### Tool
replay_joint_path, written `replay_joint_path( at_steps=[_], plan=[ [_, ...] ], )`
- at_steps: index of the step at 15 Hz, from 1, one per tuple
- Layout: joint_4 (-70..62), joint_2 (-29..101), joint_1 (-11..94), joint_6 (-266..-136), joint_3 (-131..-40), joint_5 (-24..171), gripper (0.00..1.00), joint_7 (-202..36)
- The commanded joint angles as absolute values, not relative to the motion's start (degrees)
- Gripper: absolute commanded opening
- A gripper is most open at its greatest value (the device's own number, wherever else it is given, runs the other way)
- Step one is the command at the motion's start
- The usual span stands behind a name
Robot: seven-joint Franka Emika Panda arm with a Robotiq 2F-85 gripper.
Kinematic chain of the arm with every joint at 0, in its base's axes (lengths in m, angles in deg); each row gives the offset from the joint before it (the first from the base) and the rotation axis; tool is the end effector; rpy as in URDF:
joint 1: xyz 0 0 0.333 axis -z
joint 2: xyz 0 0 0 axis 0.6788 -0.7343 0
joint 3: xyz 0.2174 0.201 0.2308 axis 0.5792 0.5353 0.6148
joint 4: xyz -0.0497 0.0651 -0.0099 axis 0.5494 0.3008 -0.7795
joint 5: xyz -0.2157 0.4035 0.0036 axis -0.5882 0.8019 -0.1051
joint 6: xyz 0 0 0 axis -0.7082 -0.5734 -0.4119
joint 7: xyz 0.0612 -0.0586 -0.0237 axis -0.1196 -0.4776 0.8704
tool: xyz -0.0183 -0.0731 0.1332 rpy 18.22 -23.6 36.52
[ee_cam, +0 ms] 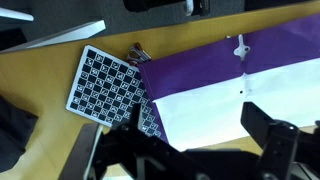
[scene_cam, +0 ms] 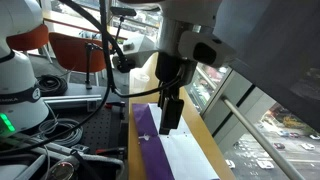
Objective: Close the file
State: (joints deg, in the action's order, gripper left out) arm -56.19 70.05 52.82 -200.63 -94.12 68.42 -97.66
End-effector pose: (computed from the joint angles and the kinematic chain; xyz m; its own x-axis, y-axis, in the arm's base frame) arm 0.4410 -0.1905 0.3680 0.9849 -0.1264 0.1182 -0.1341 -0.9892 0.0591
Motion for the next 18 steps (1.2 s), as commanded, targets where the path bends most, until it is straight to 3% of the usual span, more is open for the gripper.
replay_joint_path(
  at_steps=[1, 10, 18],
  plan=[
    [-56.1, 70.0, 53.2, -200.5, -93.7, 68.6, 1.00, -97.8],
    [-38.3, 51.0, 50.2, -207.7, -94.8, 82.8, 1.00, -110.4],
    [-14.6, 25.3, 58.7, -207.2, -88.4, 92.4, 1.00, -118.7]
  ],
)
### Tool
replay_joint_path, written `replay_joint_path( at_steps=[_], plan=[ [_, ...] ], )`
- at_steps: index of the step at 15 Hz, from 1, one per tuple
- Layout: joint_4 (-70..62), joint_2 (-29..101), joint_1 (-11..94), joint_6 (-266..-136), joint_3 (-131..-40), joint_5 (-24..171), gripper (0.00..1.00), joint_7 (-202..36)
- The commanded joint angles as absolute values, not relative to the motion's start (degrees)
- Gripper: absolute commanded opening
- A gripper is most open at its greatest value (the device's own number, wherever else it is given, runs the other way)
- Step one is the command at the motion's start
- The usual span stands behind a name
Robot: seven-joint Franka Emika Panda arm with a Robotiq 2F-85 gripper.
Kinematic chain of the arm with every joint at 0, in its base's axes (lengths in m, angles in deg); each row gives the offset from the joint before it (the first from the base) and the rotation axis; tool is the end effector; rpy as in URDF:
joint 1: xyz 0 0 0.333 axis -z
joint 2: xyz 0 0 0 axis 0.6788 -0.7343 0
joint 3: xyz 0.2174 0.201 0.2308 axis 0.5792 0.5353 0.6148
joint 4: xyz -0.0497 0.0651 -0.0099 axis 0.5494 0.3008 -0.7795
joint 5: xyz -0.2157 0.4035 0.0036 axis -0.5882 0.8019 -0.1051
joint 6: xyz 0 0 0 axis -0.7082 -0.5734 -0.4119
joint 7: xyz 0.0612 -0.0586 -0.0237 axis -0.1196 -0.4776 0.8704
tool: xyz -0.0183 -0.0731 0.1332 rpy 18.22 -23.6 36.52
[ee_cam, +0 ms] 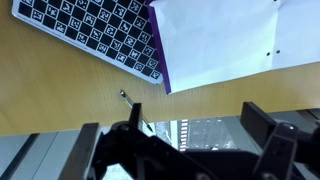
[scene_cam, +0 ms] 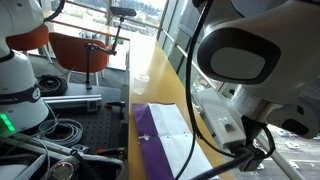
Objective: Close the file
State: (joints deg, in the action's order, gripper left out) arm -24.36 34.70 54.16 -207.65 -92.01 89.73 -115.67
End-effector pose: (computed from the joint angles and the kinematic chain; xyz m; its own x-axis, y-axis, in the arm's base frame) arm 0.6557 -0.2554 0.3087 0.9720 -0.0561 0.2281 -0.0525 -0.9984 -0.0216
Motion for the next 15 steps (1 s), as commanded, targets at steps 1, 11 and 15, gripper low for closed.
replay_joint_path(
  at_steps=[1, 11, 15],
  plan=[
    [-11.7, 22.7, 60.1, -206.3, -87.3, 92.0, 1.00, -118.9],
    [2.6, 9.4, 69.4, -196.2, -78.4, 93.3, 1.00, -122.8],
    [6.0, 5.4, 70.1, -194.1, -78.0, 93.0, 1.00, -123.6]
  ],
)
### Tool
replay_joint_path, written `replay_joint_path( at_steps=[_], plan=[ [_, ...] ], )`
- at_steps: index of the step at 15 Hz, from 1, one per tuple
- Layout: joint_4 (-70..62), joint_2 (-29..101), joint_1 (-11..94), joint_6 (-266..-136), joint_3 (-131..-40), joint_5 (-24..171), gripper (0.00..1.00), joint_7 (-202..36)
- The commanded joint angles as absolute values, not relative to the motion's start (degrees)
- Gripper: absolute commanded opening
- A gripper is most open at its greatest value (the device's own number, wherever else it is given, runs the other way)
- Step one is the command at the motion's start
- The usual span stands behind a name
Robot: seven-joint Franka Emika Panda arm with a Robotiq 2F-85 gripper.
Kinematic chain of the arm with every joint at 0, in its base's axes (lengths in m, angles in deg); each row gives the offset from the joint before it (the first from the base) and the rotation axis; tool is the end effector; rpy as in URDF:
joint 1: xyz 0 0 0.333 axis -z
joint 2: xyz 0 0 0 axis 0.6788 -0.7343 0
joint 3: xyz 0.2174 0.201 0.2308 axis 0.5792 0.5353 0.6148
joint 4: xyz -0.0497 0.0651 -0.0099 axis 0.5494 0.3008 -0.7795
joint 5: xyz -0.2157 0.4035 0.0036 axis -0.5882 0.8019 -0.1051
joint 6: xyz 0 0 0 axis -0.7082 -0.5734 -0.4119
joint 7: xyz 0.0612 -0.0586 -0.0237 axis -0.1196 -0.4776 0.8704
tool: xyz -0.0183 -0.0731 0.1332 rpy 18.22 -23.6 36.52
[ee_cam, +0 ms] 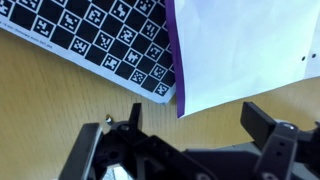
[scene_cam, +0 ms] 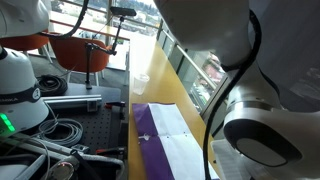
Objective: Close the file
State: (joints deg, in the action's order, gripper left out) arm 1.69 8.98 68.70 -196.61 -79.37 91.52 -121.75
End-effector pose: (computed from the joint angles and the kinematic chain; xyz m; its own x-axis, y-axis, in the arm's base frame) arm 0.7401 -0.3171 0.1744 0.9932 -0.0195 0.1149 0.0032 -0.9809 -0.1947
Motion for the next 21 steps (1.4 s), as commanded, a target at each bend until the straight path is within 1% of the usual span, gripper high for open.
replay_joint_path(
  at_steps=[1, 9, 15, 16, 18, 19, 21],
  plan=[
    [6.8, 4.5, 70.2, -193.9, -77.8, 93.1, 1.00, -123.8],
    [12.3, -1.9, 70.0, -192.6, -76.8, 92.3, 1.00, -123.2],
    [13.8, -3.9, 70.0, -191.2, -76.2, 92.2, 1.00, -123.2],
    [13.8, -3.9, 69.9, -191.1, -76.1, 92.2, 0.81, -123.1],
    [14.1, -4.0, 69.8, -190.9, -76.0, 92.2, 0.68, -123.1],
    [14.2, -4.1, 69.7, -190.8, -75.9, 92.2, 0.58, -123.1],
    [14.3, -4.3, 69.6, -190.8, -75.7, 92.1, 0.42, -123.1]
  ],
)
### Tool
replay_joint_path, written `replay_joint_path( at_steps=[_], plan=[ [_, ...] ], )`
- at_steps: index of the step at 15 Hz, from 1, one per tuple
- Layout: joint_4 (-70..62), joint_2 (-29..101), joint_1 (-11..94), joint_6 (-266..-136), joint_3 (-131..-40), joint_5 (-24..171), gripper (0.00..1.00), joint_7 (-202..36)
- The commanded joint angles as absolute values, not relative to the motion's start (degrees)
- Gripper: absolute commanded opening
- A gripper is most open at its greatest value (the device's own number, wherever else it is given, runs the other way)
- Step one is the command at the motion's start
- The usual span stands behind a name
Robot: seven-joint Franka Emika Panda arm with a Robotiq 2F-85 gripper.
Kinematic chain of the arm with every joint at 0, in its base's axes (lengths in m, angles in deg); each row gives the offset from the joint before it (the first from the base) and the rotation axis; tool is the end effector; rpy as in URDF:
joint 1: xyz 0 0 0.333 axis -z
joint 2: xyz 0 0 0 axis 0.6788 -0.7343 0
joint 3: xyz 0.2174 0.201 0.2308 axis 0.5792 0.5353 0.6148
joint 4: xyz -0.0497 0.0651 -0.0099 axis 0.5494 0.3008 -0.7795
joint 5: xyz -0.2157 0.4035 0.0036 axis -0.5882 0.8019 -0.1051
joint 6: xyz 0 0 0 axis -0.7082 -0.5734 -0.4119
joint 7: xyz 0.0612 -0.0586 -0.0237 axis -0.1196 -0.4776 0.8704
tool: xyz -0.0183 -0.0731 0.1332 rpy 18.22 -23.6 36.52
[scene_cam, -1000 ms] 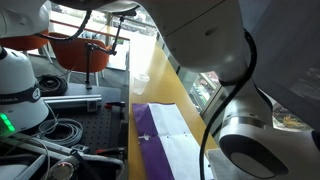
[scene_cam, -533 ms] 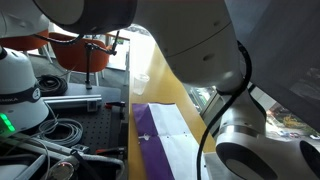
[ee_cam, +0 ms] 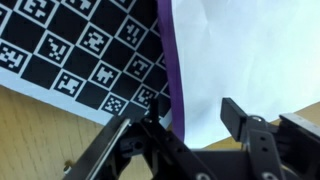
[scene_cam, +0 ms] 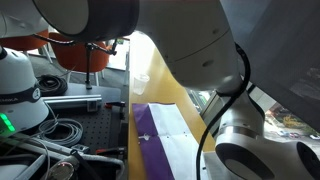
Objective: Close the file
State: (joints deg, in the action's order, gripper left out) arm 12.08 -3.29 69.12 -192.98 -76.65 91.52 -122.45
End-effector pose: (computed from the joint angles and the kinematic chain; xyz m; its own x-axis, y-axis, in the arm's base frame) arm 0.7665 -0.2989 0.0840 0.9983 0.0160 0.0563 0.0311 -0.9596 -0.2797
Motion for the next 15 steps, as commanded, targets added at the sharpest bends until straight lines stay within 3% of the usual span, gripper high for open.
replay_joint_path(
  at_steps=[1, 6, 15],
  plan=[
    [14.3, -4.4, 69.5, -190.8, -75.6, 92.1, 0.35, -123.1],
    [12.9, -3.0, 68.8, -191.7, -75.8, 91.4, 0.01, -122.9],
    [4.7, 9.1, 65.3, -191.5, -78.8, 86.5, 0.00, -121.8]
  ],
)
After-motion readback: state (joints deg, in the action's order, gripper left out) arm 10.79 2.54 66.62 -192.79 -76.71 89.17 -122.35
